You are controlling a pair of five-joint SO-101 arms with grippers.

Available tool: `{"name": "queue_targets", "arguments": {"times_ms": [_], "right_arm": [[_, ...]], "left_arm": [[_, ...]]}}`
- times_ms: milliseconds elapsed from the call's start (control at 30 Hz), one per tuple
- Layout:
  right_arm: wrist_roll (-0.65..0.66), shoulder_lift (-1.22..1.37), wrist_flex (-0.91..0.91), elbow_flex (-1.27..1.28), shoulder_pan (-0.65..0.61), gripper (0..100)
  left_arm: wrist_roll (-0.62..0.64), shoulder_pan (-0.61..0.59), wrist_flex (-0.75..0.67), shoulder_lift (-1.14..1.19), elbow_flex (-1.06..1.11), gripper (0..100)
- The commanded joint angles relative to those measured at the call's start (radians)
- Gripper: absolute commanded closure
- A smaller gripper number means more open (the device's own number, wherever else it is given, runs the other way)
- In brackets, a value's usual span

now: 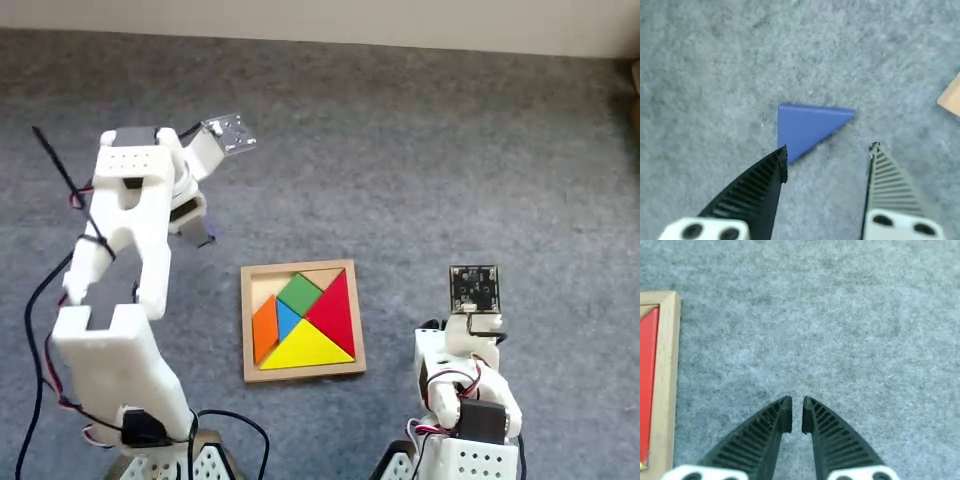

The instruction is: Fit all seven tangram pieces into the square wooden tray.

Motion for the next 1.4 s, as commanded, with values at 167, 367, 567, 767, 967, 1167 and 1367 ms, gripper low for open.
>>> {"name": "queue_targets", "arguments": {"times_ms": [167,367,567,767,967,1167,1367], "right_arm": [[-0.002,-0.016,-0.013,0.104,0.01,94.7],[-0.002,-0.016,-0.013,0.104,0.01,94.7],[-0.002,-0.016,-0.013,0.104,0.01,94.7],[-0.002,-0.016,-0.013,0.104,0.01,94.7],[-0.002,-0.016,-0.013,0.104,0.01,94.7],[-0.002,-0.016,-0.013,0.104,0.01,94.7],[-0.002,-0.016,-0.013,0.104,0.01,94.7]], "left_arm": [[0.005,0.015,0.005,0.206,-0.18,74],[0.003,-0.002,0.094,0.222,-0.185,79],[0.009,-0.002,0.169,0.223,-0.182,80],[0.009,0.001,0.264,0.223,-0.183,80],[0.003,0.001,0.295,0.222,-0.188,84],[0.009,0.001,0.336,0.229,-0.329,85],[0.009,0.007,0.316,0.232,-0.295,78]]}}
